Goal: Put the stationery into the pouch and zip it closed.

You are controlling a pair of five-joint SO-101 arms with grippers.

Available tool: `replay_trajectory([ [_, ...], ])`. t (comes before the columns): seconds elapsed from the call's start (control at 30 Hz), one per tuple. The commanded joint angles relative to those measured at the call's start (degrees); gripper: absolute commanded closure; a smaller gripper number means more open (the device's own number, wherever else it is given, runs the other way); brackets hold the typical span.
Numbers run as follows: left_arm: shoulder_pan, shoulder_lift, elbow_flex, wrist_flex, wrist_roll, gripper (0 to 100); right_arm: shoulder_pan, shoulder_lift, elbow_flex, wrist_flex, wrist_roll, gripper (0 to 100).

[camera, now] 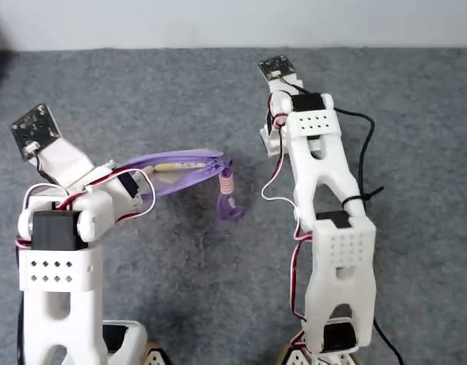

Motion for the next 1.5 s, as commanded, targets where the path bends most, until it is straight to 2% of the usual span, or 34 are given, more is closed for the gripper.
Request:
replay_trajectory([
  [0.0, -0.09, 0.0, -0.13, -1.49, -2.46, 99, 1.1, 4.7, -9.85, 1.01, 0.79, 81.4],
  [0.3, -0.09, -0.09, -0.13, -1.41, -2.64, 99, 0.75, 17.1, -23.56, 8.84, 0.79, 81.9],
  [0.53, -0.09, -0.18, -0.22, -1.49, -2.64, 99, -0.22, 18.07, -35.16, 19.56, 0.7, 99.3],
  [0.7, 0.18, -0.44, -0.22, -1.49, -2.64, 99, -0.92, 17.71, -45.54, 27.03, 0.7, 99.1],
  [0.87, 0.26, -0.53, -0.66, -1.41, -2.64, 99, -1.19, 16.84, -52.66, 27.21, 1.93, 99.1],
  [1.17, 0.35, -0.53, -0.66, -1.49, -2.64, 99, -3.03, 0.66, -49.05, 27.38, 2.02, 99.1],
  [1.47, 0.35, -0.44, -0.57, -2.9, -2.64, 99, -6.81, -31.52, -13.8, 27.12, 1.85, 99.1],
])
